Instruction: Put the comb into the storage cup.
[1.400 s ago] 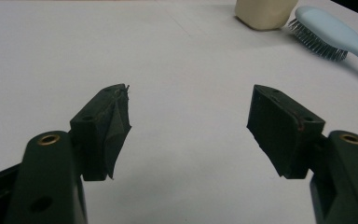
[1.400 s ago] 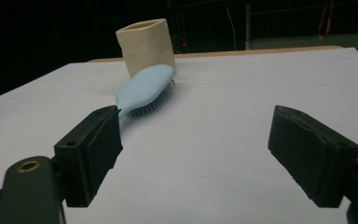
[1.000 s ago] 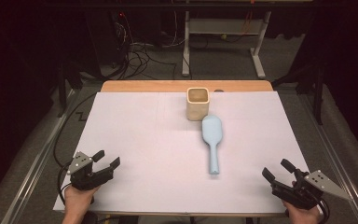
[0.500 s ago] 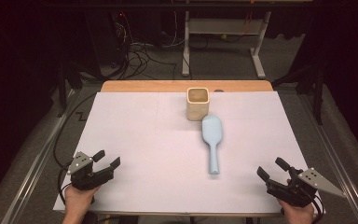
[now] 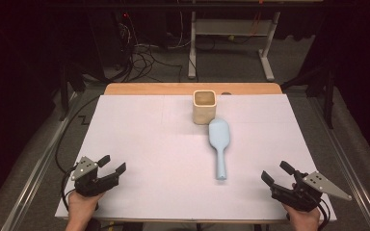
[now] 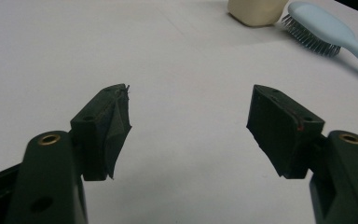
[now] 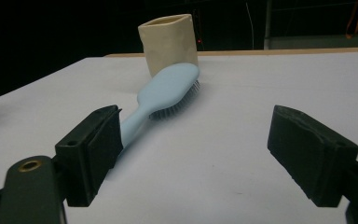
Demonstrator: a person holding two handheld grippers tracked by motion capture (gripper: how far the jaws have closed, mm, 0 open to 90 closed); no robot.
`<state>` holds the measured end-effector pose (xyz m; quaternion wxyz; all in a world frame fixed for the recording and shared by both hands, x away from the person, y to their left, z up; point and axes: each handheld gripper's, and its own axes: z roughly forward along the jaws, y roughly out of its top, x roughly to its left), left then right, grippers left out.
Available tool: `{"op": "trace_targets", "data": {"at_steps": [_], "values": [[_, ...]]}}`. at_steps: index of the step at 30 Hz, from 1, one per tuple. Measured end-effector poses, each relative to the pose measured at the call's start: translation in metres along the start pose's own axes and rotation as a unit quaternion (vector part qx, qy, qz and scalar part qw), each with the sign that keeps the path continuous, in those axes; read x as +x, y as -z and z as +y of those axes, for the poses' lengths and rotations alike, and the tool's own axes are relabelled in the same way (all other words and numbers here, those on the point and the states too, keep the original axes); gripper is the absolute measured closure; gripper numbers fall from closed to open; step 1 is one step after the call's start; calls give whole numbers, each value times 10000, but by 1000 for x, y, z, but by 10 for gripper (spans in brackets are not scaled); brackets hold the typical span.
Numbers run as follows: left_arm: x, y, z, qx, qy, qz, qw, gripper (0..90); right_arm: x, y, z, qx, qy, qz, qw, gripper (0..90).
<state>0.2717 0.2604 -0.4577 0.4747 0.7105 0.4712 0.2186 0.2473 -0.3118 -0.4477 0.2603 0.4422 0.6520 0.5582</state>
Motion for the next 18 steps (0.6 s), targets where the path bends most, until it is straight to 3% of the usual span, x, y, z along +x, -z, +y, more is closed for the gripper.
{"op": "trace_targets", "data": {"at_steps": [18], "values": [[-1, -2, 0, 27, 6, -34, 10000, 303, 10, -15, 2, 35, 45, 190, 9998, 185]]}}
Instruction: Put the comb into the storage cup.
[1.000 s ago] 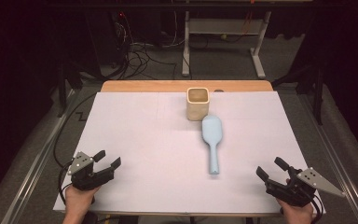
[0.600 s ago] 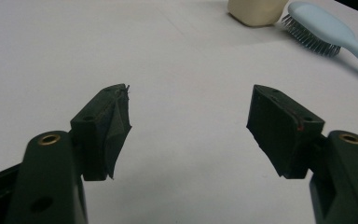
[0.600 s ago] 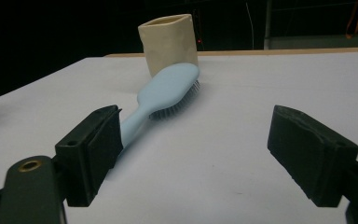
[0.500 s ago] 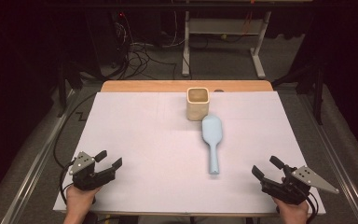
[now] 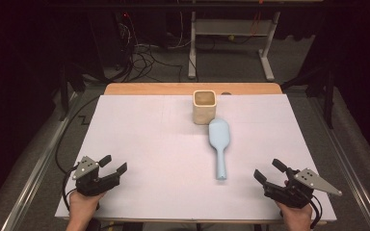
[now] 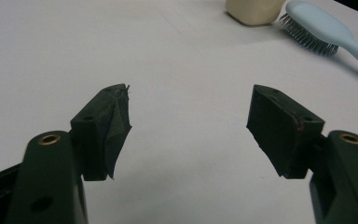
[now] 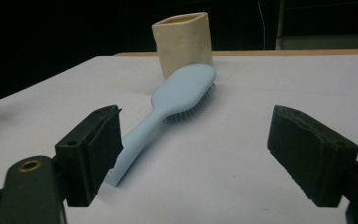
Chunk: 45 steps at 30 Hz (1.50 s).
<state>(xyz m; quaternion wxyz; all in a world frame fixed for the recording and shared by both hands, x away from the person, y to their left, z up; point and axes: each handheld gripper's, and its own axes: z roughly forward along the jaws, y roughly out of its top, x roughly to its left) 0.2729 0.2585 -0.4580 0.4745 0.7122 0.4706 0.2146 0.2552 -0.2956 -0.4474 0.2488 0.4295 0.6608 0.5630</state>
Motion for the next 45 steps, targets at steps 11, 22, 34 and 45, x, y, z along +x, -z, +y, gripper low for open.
{"op": "trace_targets", "data": {"at_steps": [11, 22, 34, 45], "values": [[0, -1, 0, 1, 6, -23, 10000, 303, 6, -9, 1, 21, 28, 114, 9999, 185], [-1, -3, 1, 18, 21, -50, 10000, 303, 10, -18, 2, 44, 2, 196, 9998, 182], [-1, -3, 1, 7, 11, -58, 10000, 303, 18, -32, 6, 69, -34, 238, 9997, 193], [-2, -4, 0, 13, -1, -87, 10000, 303, 28, -46, 10, 85, 89, 334, 9994, 185]]}}
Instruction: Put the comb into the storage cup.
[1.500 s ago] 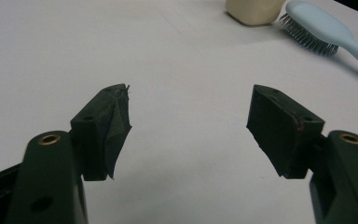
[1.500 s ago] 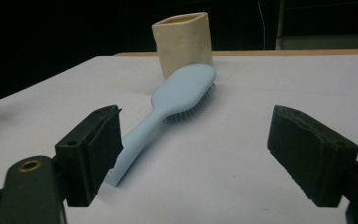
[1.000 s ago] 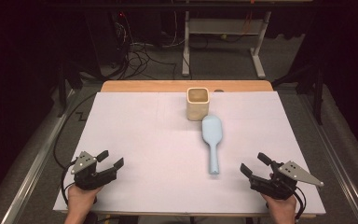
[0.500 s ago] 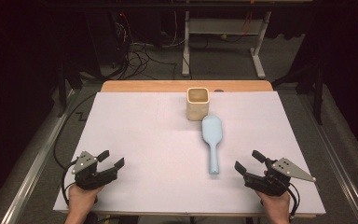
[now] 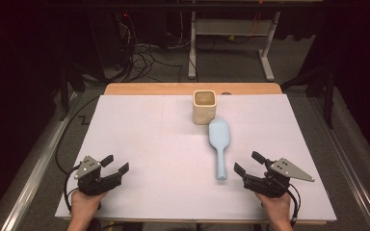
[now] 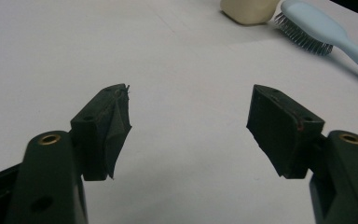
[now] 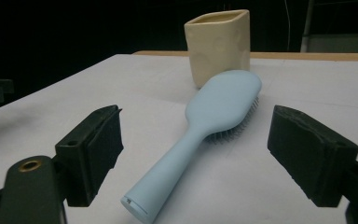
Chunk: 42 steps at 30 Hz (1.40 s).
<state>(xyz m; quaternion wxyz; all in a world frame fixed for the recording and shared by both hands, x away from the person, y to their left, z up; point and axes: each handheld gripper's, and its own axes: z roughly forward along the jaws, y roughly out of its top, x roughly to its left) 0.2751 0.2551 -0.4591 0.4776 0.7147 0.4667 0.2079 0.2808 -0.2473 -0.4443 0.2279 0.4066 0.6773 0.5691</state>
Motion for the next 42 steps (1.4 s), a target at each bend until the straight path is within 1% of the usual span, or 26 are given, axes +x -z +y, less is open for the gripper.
{"op": "trace_targets", "data": {"at_steps": [2, 3, 6, 8, 11, 17, 29, 34, 39, 42], "values": [[0, 0, 0, 6, 2, 4, 10000, 303, 3, -4, 2, 27, 14, 71, 10000, 179], [0, 0, 0, 6, 5, 4, 10000, 303, 3, -4, 2, 27, 14, 71, 10000, 179], [0, 0, 0, 6, 0, 4, 10000, 304, 3, -8, 4, 26, -3, 184, 9998, 174], [0, 0, 0, 9, 1, 2, 10000, 304, 6, -12, 6, 100, 64, 215, 9997, 174], [0, 0, 0, 7, 2, 0, 10000, 304, 8, -16, 8, 157, 54, 285, 9995, 174], [0, 0, 0, 4, 0, -1, 10000, 304, 11, -24, 11, 260, 35, 313, 9992, 188], [0, 0, 0, -12, -10, -10, 10000, 304, 19, -42, 18, 284, 83, 421, 9987, 192], [0, 0, 0, -16, -14, -15, 10000, 304, 18, -49, 23, 527, 74, 480, 9974, 237], [0, 0, 0, -13, -21, -25, 10000, 304, 14, -57, 28, 839, 16, 361, 9958, 269], [0, 0, 0, -8, -26, -27, 10000, 304, 12, -61, 31, 1050, 8, 263, 9941, 282]]}}
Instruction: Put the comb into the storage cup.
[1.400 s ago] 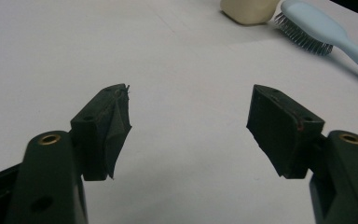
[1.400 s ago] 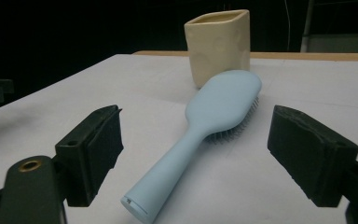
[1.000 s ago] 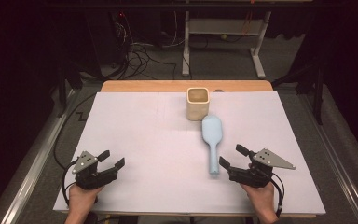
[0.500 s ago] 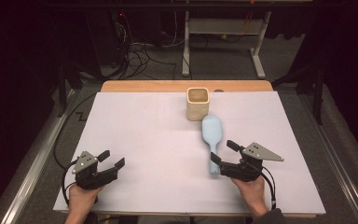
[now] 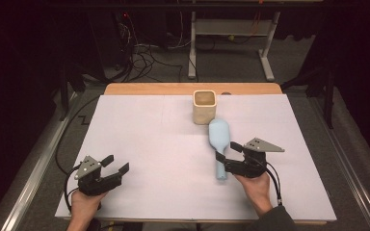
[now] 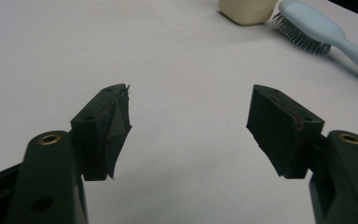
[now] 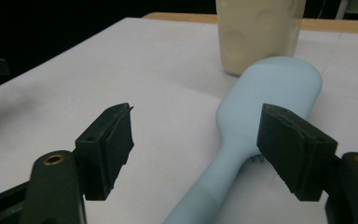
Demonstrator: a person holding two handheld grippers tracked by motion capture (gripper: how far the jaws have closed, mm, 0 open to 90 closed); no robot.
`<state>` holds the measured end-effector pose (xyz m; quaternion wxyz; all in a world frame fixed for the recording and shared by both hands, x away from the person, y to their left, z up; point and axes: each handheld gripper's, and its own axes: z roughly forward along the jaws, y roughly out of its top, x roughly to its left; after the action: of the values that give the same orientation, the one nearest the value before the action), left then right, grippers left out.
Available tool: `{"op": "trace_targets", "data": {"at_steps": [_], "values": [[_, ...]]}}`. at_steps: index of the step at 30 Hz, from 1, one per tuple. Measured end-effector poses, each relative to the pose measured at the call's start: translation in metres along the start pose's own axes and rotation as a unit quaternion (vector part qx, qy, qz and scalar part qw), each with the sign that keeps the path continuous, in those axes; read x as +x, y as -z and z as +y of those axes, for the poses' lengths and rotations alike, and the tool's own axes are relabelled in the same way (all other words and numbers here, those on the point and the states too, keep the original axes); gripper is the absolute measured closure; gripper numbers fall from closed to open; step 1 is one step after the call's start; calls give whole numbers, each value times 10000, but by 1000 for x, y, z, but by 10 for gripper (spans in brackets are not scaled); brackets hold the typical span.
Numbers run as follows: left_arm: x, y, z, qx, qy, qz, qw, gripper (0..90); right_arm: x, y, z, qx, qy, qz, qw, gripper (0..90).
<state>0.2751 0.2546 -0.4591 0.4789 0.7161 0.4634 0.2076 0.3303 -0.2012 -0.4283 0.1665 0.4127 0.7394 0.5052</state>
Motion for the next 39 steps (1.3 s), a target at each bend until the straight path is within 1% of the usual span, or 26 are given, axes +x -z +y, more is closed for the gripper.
{"op": "trace_targets", "data": {"at_steps": [4, 8, 12, 13, 14, 17, 18, 19, 20, 22, 23, 24, 25, 32, 33, 34, 37, 38, 39], "values": [[0, 0, 0, -5, -4, 0, 10000, 304, -1, -5, 5, 284, 14, -91, 9996, 300], [0, 0, 0, -2, -5, 1, 10000, 304, -2, -10, 10, 608, 21, -176, 9980, 317], [0, 0, 0, 0, -15, 6, 10000, 304, -2, -16, 16, 936, 68, -221, 9953, 336], [0, 0, 0, 4, -18, 4, 10000, 303, -3, -18, 18, 1106, 111, -231, 9935, 345], [0, 0, 0, 3, -20, 3, 10000, 303, -3, -18, 18, 1106, 111, -231, 9935, 345], [-1, 0, 0, -6, -15, -1, 10000, 304, -5, -22, 21, 1331, 89, -283, 9907, 360], [0, 0, 0, -7, -16, -2, 10000, 304, -6, -24, 22, 1420, 69, -302, 9894, 363], [0, 0, 0, -5, -18, -3, 10000, 304, -8, -27, 23, 1572, 51, -369, 9869, 368], [0, 0, 0, 2, -19, -6, 10000, 304, -8, -27, 23, 1572, 51, -369, 9869, 368], [-1, 0, 0, 1, -15, -10, 10000, 304, -10, -30, 24, 1753, -39, -400, 9837, 373], [0, 0, 0, 1, -15, -12, 10000, 304, -12, -34, 25, 1928, -106, -455, 9801, 379], [0, 0, 0, 11, -12, -13, 10000, 304, -12, -34, 25, 1928, -106, -455, 9801, 379], [0, 0, 0, 16, -9, -14, 10000, 303, -13, -35, 25, 2014, -140, -466, 9783, 379], [0, 0, 0, 12, -4, -24, 10000, 303, -16, -45, 28, 2412, -206, -545, 9687, 389], [0, 0, 0, 11, -1, -25, 10000, 303, -17, -48, 28, 2491, -238, -563, 9665, 398], [0, -1, 0, 10, 1, -25, 10000, 303, -17, -48, 28, 2491, -238, -563, 9665, 398], [0, -1, 0, 14, 4, -32, 10000, 303, -18, -51, 29, 2575, -291, -550, 9643, 412], [0, -1, 0, 12, 6, -35, 10000, 303, -18, -53, 29, 2645, -320, -539, 9623, 420], [0, -1, 0, 11, 7, -37, 10000, 303, -18, -53, 29, 2645, -320, -539, 9623, 420]]}}
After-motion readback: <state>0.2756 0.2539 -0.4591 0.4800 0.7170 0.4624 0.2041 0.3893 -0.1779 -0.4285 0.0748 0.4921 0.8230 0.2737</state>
